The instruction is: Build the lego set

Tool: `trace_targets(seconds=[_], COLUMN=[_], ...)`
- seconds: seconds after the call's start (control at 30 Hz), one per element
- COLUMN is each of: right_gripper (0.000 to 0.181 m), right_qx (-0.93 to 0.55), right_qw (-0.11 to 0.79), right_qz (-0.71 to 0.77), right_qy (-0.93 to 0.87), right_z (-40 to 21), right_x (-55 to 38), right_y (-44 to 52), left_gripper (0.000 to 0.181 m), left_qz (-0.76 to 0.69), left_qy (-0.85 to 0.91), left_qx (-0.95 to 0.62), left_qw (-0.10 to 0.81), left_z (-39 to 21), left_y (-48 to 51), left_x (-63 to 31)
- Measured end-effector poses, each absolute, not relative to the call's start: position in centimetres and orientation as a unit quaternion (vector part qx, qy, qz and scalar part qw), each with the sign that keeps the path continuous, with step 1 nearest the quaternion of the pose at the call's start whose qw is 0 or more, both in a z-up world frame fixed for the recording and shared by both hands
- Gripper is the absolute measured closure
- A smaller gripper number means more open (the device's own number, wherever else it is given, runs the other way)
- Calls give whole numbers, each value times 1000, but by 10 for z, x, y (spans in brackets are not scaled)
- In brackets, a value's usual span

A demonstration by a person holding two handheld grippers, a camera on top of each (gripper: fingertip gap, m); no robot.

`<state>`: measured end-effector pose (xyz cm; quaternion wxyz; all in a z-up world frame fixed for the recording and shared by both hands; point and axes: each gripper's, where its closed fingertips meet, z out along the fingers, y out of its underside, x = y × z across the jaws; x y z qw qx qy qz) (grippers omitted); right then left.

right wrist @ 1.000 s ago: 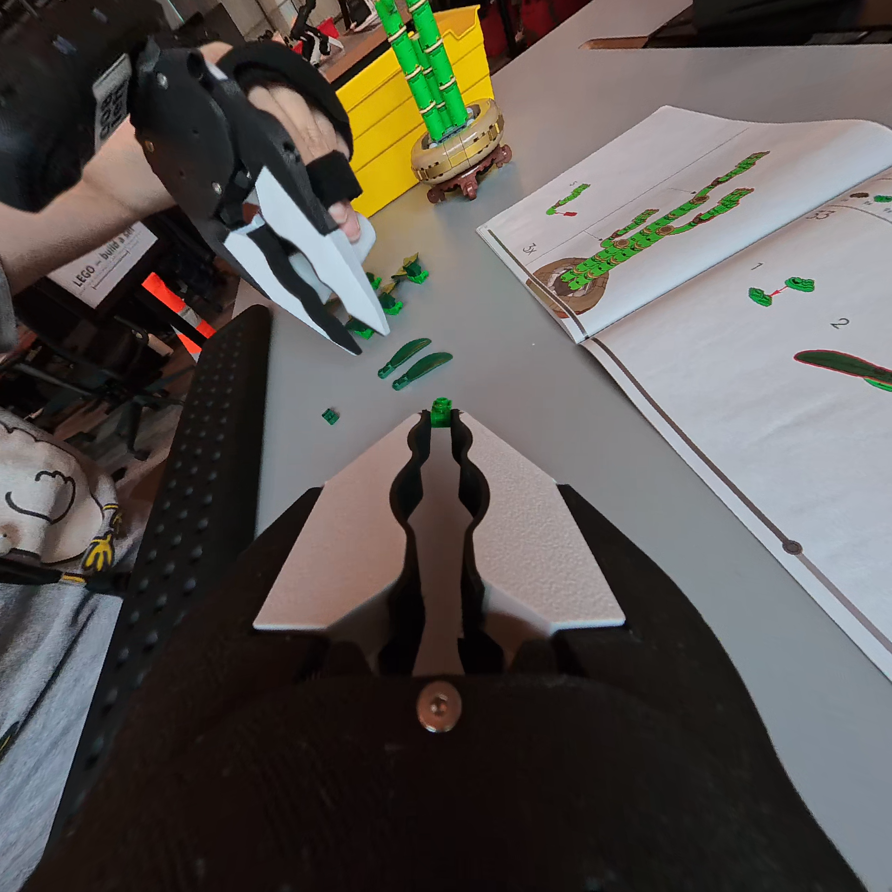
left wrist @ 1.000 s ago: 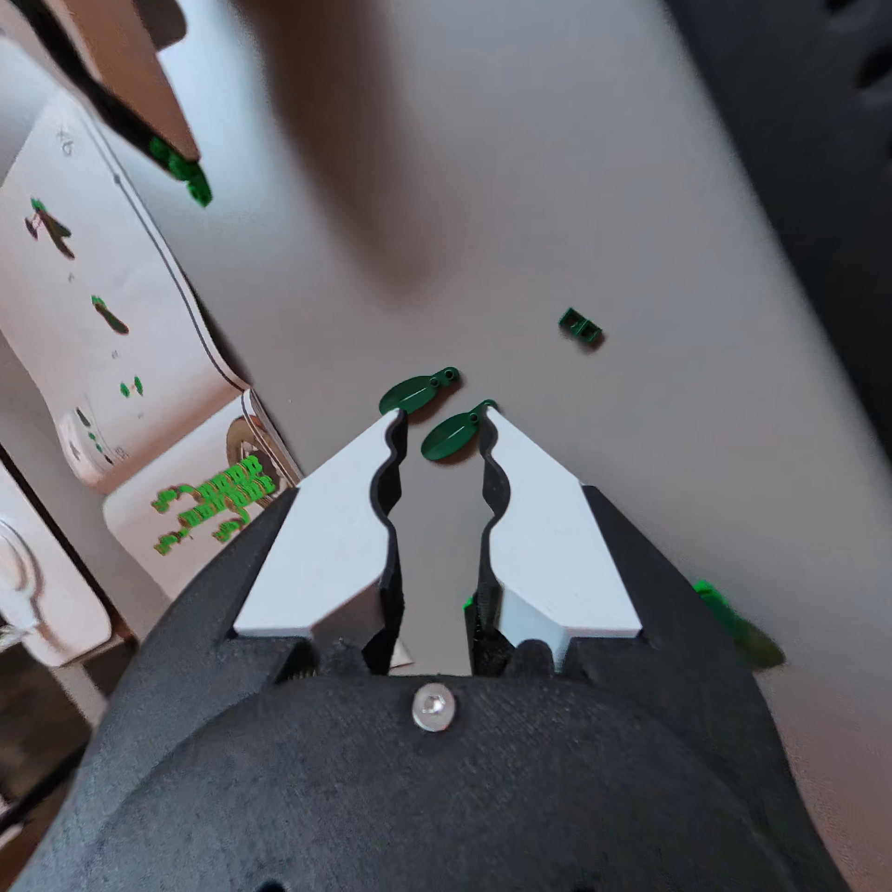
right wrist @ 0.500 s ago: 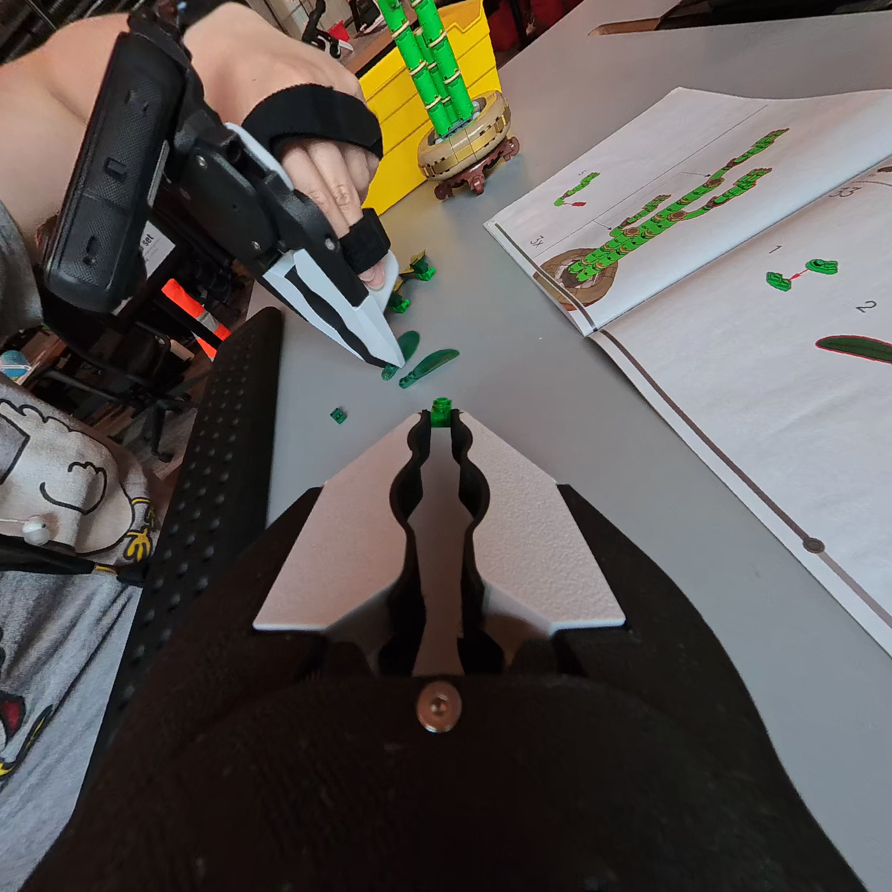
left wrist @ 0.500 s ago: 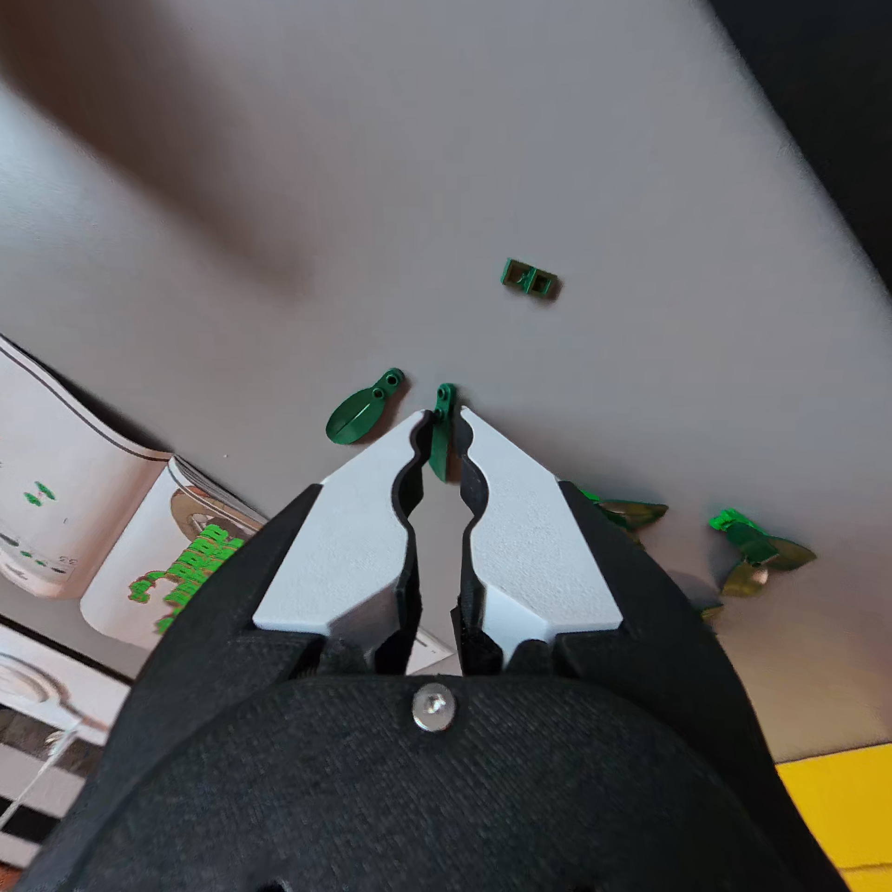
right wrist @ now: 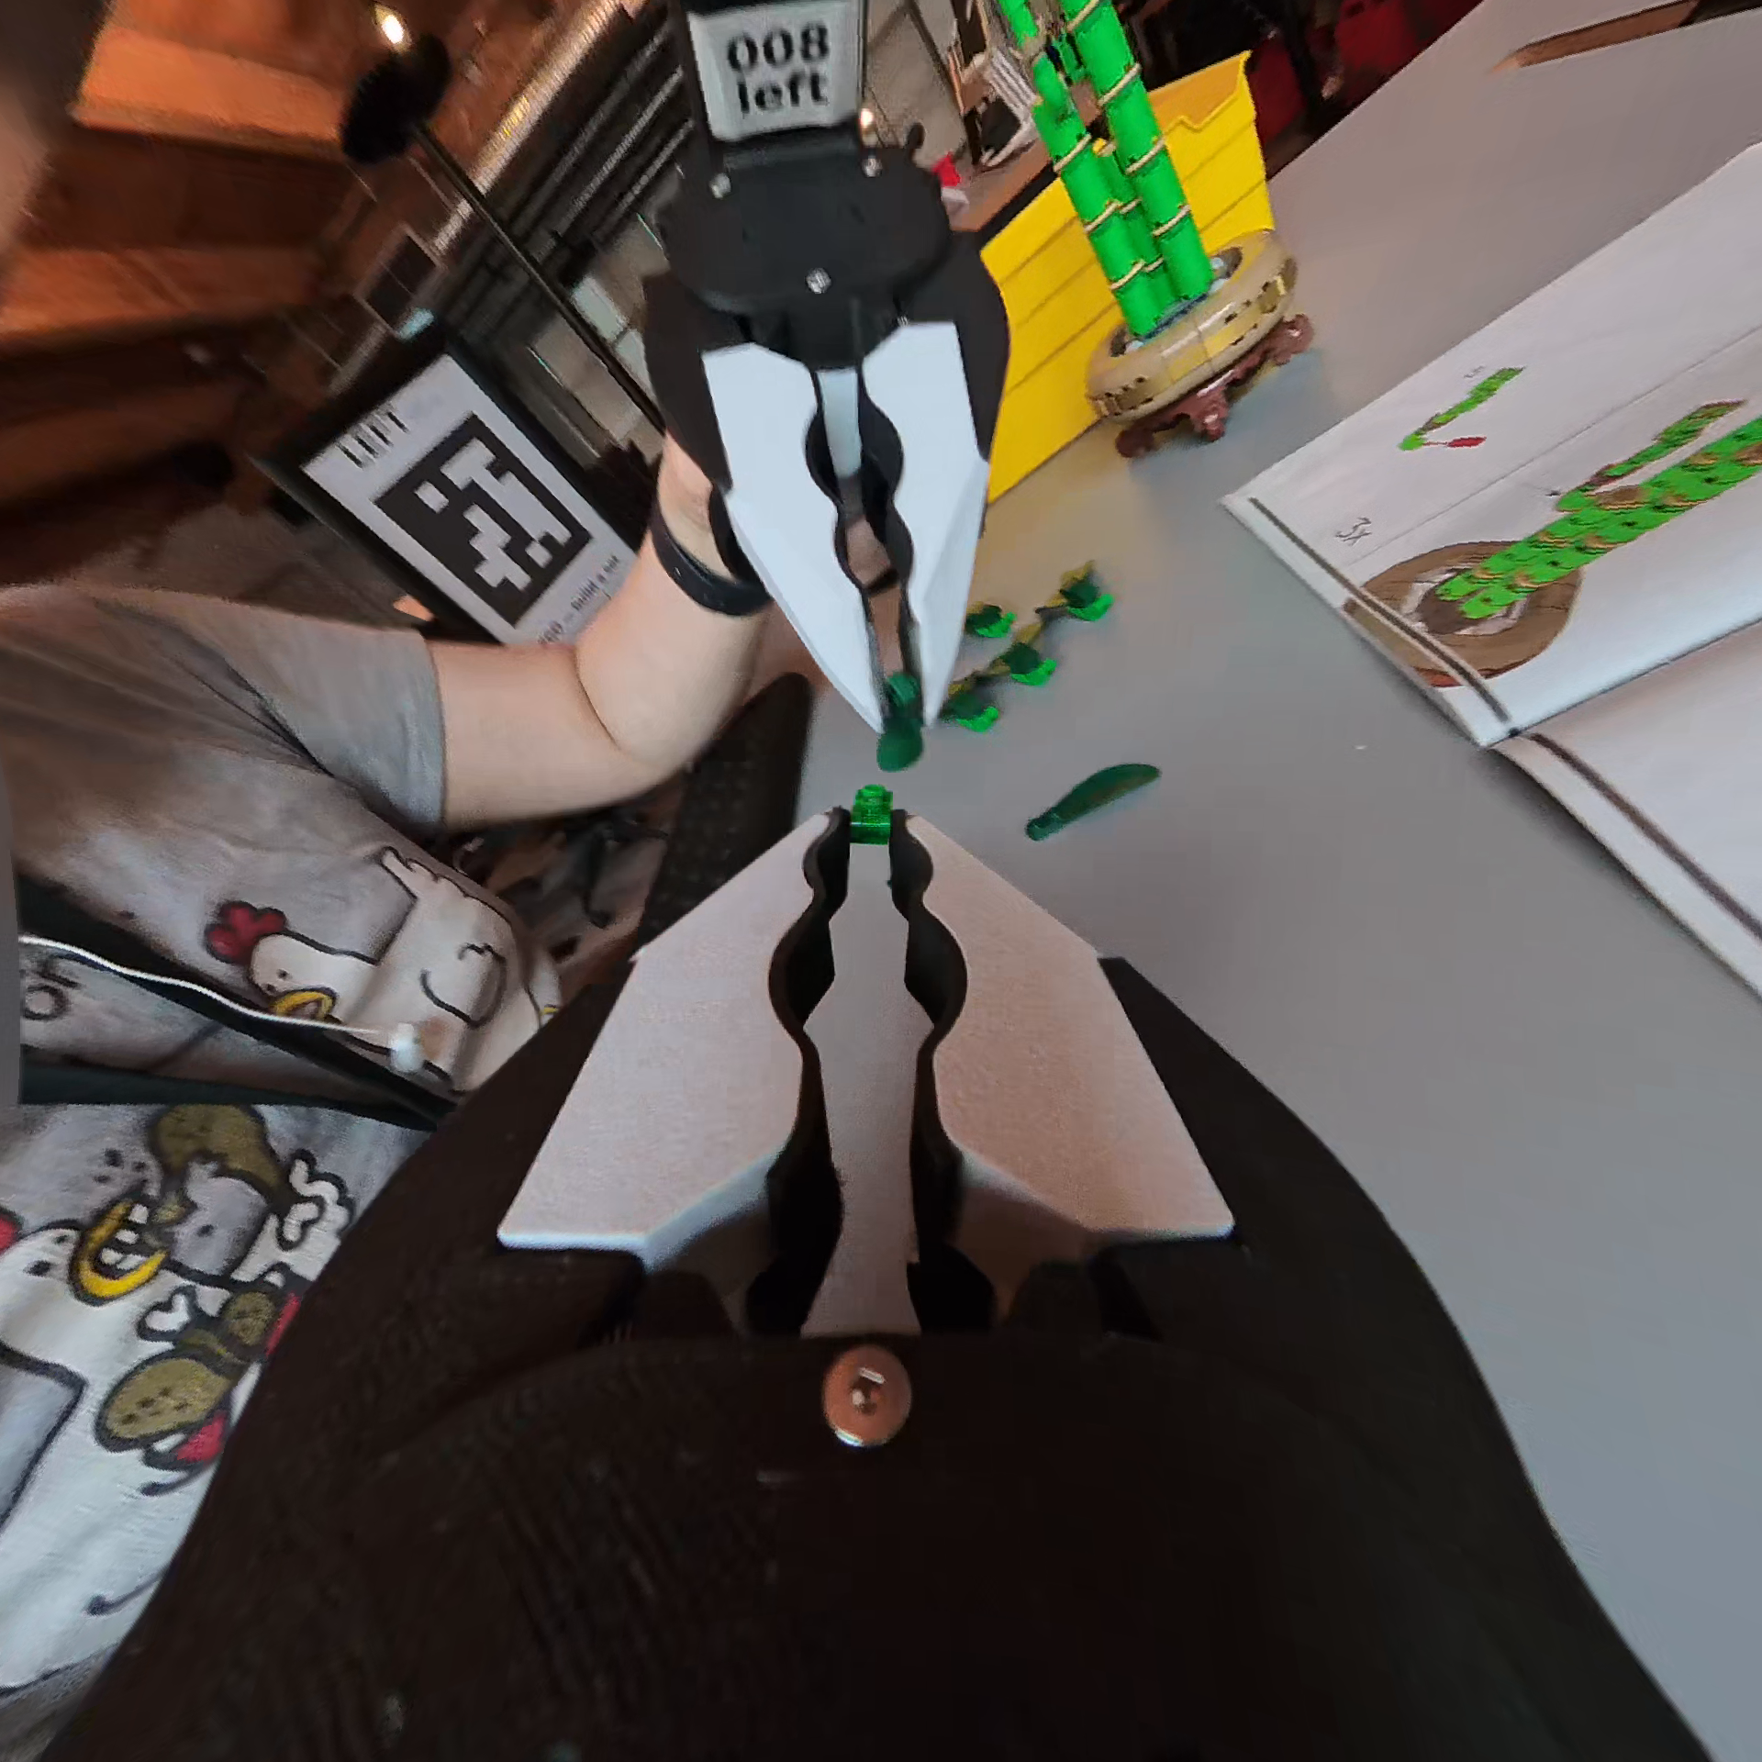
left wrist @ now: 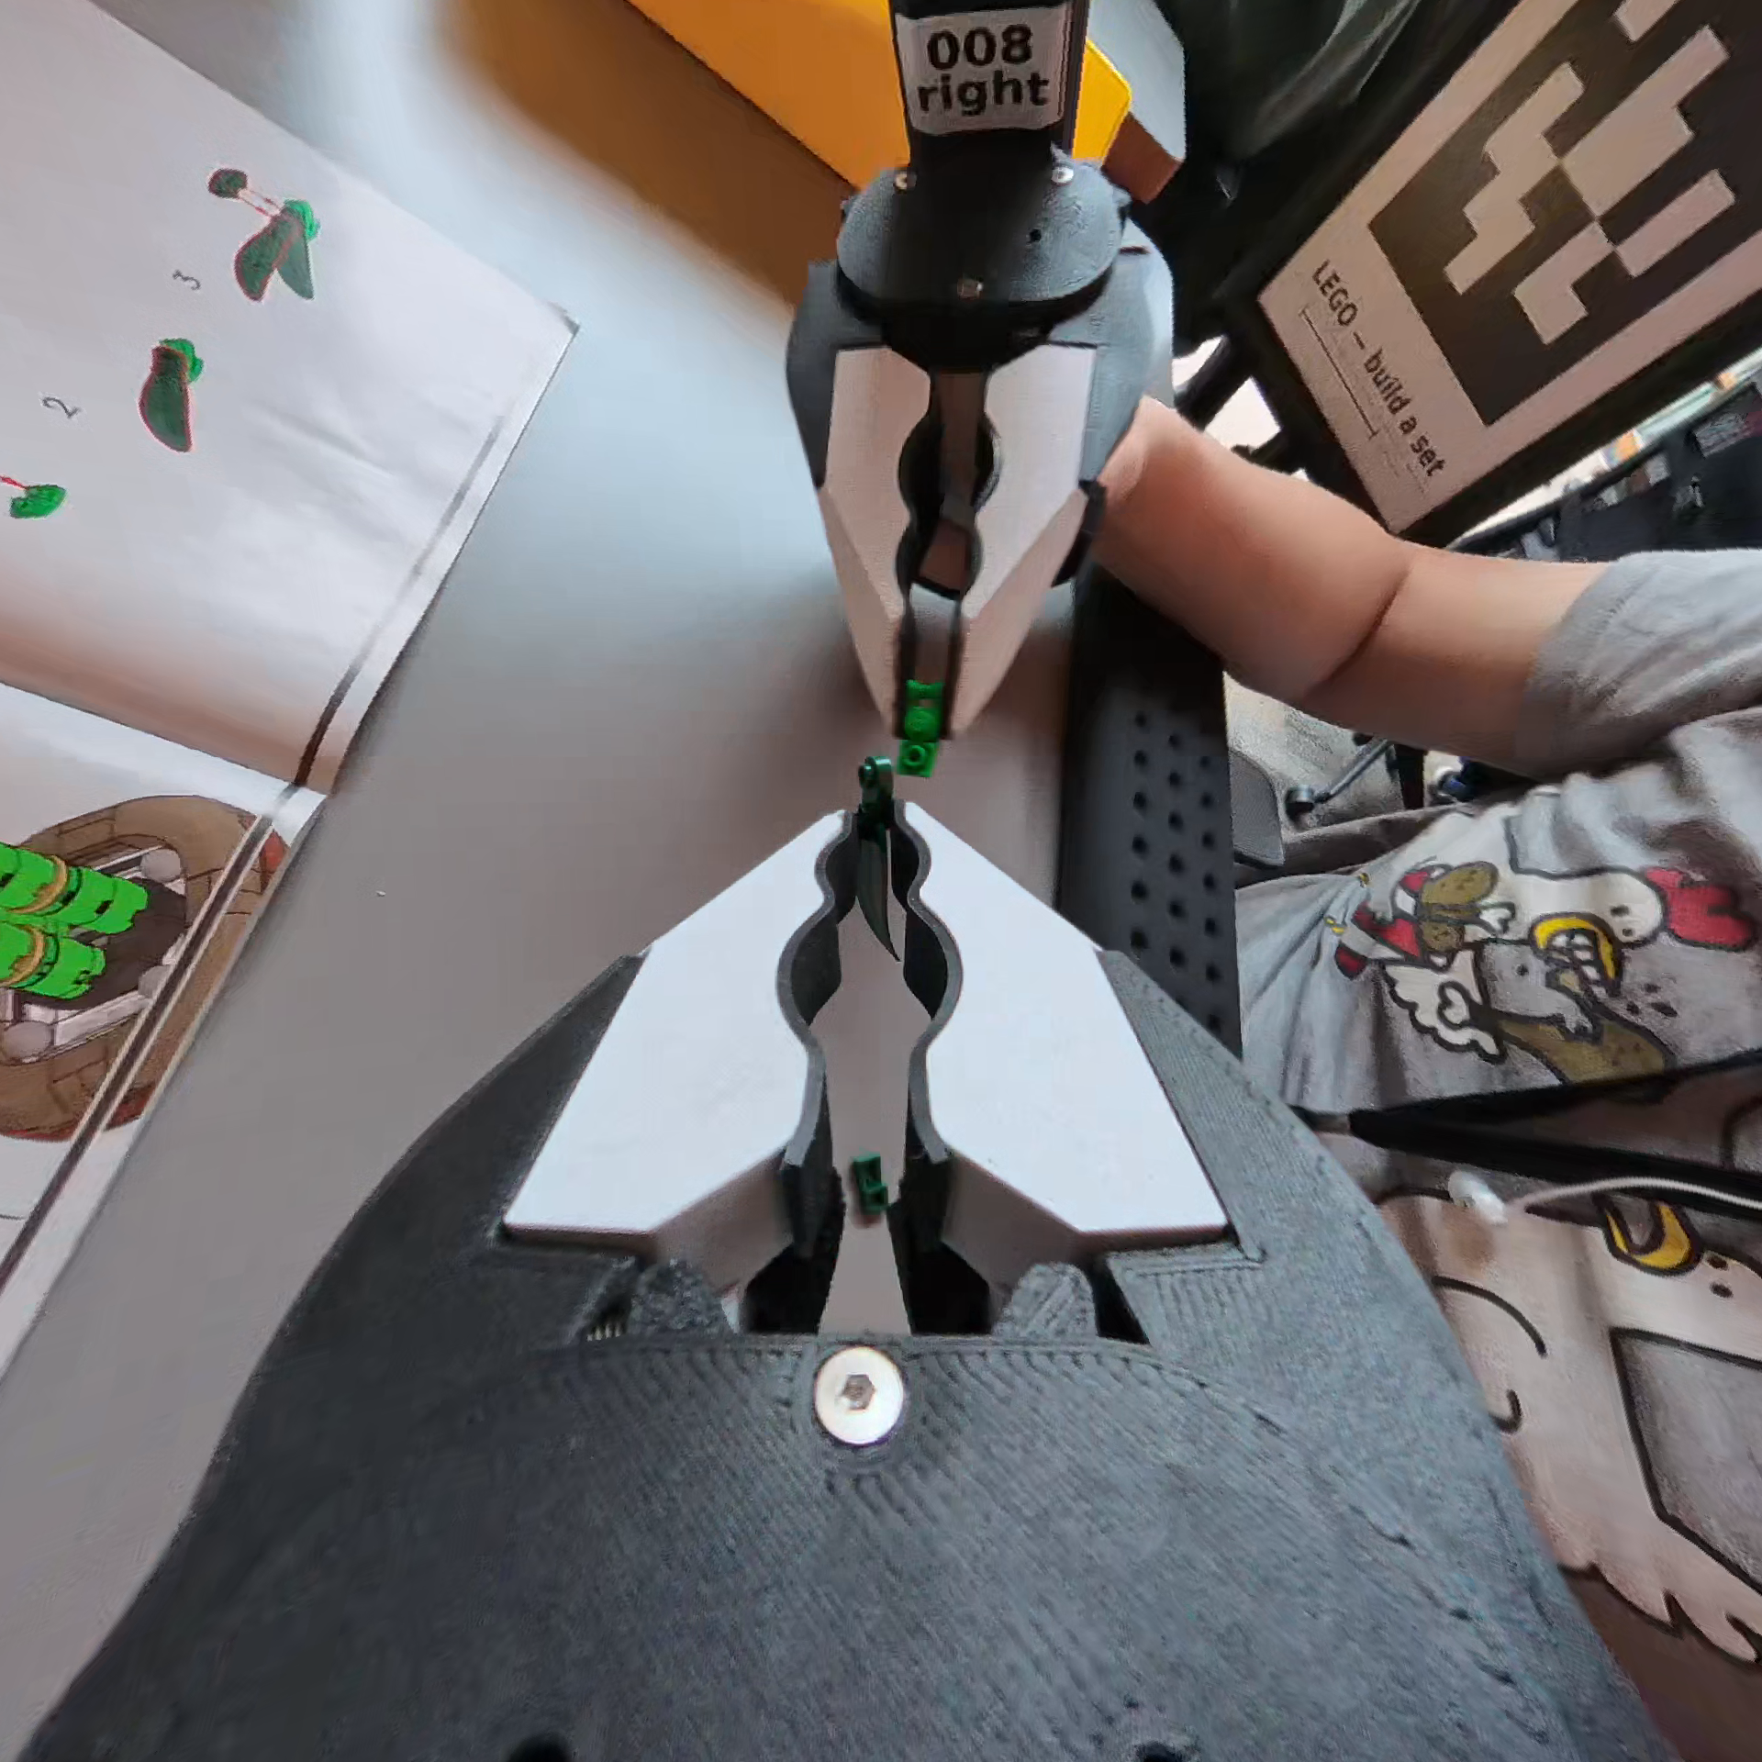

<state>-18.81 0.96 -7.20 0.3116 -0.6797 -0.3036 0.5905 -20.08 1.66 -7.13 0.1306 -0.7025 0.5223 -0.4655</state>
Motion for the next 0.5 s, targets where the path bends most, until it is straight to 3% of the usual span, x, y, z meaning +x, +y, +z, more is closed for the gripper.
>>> trace_targets(seconds=[0.5], right_gripper=[175], right_qx=[-709], right_qw=[260], right_qz=[588], right_qy=[-290], right_z=[-90], right_x=[-184], right_y=[10], left_gripper=[177], left_qz=[-435], left_qy=[594], left_qx=[-677], left_qw=[12], left_z=[-91], left_y=[2], left_x=[-186])
